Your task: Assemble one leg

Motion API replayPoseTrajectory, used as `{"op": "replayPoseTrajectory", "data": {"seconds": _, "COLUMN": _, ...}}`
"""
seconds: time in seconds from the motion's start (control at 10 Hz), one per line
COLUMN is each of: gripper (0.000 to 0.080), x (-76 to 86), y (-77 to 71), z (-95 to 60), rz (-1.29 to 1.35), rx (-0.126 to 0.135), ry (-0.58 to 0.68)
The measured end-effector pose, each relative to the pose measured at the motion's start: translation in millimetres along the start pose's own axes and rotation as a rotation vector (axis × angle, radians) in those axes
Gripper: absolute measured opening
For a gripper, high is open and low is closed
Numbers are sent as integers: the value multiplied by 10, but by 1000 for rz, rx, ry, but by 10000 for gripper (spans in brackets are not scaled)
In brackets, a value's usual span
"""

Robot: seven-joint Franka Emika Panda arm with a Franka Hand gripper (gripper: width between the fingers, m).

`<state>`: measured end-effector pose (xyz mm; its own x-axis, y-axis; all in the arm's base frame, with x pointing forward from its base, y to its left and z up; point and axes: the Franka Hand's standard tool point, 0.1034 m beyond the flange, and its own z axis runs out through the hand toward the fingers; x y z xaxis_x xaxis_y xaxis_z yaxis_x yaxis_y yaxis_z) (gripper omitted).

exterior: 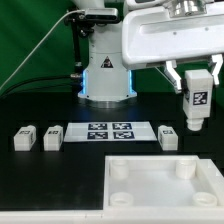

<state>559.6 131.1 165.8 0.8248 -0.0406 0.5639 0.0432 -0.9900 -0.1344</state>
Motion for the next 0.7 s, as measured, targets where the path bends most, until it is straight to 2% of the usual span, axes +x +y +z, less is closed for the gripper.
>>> {"op": "replayPoseTrajectory", "data": {"seconds": 0.1, "gripper": 291, "x": -18, "y": -76, "z": -48, "rz": 30, "rx": 14, "ry": 87}}
{"op": "replayPoseTrajectory", "data": {"seconds": 0.2, "gripper": 291, "x": -254, "y": -27, "z": 86, "rz": 15, "rx": -7, "ry": 19}}
{"op": "replayPoseTrajectory", "data": {"seconds": 0.3, "gripper": 291, "x": -224, "y": -18, "z": 102, "rz": 13, "rx": -14, "ry": -18}}
{"op": "replayPoseTrajectory", "data": {"seconds": 0.4, "gripper": 291, "x": -161, "y": -29, "z": 69, "rz": 7, "rx": -9, "ry": 13}}
{"op": "replayPoseTrajectory", "data": {"seconds": 0.5, "gripper": 291, "x": -225, "y": -4, "z": 116, "rz": -12, "rx": -16, "ry": 1}}
{"op": "replayPoseTrajectory", "data": {"seconds": 0.6, "gripper": 291, "x": -298, "y": 72, "z": 209, "rz": -44, "rx": -47, "ry": -13}}
{"op": "replayPoseTrajectory", "data": {"seconds": 0.7, "gripper": 291, "x": -141, "y": 179, "z": 240, "rz": -106, "rx": -67, "ry": -7}}
